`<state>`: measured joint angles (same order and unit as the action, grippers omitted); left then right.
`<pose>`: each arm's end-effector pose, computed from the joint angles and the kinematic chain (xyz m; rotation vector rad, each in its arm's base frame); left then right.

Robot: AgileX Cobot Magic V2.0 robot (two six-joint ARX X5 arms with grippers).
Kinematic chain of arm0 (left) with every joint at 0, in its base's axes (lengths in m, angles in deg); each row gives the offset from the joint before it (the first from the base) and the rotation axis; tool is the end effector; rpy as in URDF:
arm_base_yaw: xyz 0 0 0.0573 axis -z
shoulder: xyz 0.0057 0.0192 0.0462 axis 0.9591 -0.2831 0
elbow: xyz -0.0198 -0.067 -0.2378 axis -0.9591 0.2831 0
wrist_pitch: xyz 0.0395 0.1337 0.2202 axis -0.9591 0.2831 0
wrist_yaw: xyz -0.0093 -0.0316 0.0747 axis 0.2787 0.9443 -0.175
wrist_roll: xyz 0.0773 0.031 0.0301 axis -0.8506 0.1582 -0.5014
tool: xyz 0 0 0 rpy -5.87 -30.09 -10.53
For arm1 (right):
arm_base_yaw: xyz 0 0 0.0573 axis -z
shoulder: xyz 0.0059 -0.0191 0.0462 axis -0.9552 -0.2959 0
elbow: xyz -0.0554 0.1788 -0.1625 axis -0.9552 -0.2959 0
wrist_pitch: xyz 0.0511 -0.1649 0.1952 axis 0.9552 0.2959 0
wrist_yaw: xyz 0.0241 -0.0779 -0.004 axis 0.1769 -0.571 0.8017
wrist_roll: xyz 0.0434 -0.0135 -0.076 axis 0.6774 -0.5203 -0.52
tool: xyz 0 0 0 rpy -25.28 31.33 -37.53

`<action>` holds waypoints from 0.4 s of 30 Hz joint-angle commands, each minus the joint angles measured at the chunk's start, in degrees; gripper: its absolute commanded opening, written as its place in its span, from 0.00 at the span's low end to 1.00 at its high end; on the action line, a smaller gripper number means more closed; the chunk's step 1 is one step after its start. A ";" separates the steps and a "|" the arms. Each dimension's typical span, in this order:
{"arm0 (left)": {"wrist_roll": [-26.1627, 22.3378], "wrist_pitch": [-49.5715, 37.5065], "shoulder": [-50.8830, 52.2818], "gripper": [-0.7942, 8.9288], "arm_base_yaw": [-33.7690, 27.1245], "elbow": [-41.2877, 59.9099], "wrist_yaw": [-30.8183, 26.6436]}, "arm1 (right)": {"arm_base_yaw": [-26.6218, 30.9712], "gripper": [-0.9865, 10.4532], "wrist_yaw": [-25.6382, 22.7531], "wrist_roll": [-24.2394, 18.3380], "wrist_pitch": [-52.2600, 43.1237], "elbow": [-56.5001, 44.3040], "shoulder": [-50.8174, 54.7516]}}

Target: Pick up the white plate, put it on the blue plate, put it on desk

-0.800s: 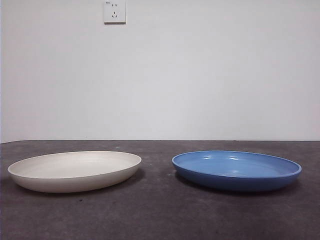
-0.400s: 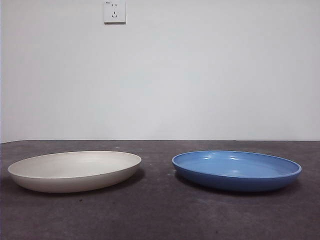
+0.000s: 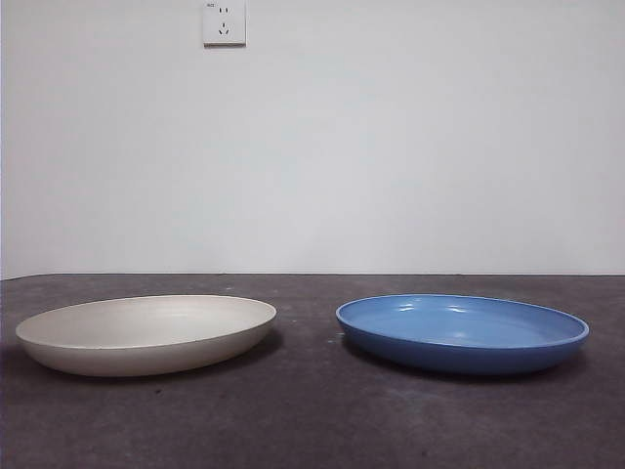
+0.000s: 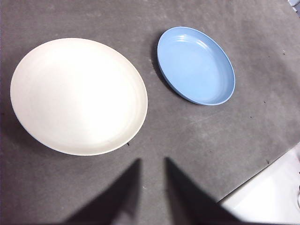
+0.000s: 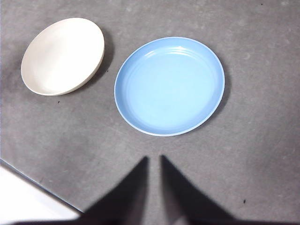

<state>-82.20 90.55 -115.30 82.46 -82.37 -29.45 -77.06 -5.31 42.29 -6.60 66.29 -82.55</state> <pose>0.1605 -0.0636 0.2852 -0.1732 0.7729 -0.6313 0.1468 0.0422 0.3079 0.0903 0.7911 0.4917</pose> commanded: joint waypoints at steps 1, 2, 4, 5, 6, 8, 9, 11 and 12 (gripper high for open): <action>-0.94 -0.61 -0.37 0.48 0.17 -1.25 -0.07 | -0.22 0.43 -0.46 -0.17 -0.33 1.01 -0.26; -0.94 -0.68 -0.37 0.54 0.17 -1.25 -0.07 | -0.22 0.49 -0.44 -0.09 -0.33 1.01 -0.26; -0.92 -0.87 -0.37 0.56 0.17 -1.25 -0.09 | -0.22 0.50 -0.46 0.00 -0.35 1.01 -0.26; -0.90 -0.94 -0.44 0.56 0.17 -1.25 -0.11 | -0.22 0.50 -0.44 0.00 -0.46 1.01 -0.26; -0.87 -0.98 -0.66 0.56 0.17 -1.25 -0.17 | -0.22 0.50 -0.44 0.07 -0.57 1.01 -0.26; -0.77 -0.98 -1.14 0.56 0.17 -1.25 -0.63 | -0.22 0.50 -0.44 0.20 -0.63 1.01 -0.26; -0.50 -1.03 -1.57 0.56 0.17 -1.25 -1.18 | -0.22 0.50 -0.44 0.17 -0.63 1.01 -0.26; 0.13 -1.40 -2.62 0.56 0.17 -1.25 -2.69 | -0.22 0.50 -0.42 0.17 -0.68 1.01 -0.26; 0.39 -2.03 -3.32 0.56 0.17 -1.25 -3.65 | -0.22 0.50 -0.42 0.17 -0.74 1.01 -0.26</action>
<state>-81.98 89.41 -117.74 82.48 -82.37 -32.56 -77.19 -5.69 42.33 -6.80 66.29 -82.55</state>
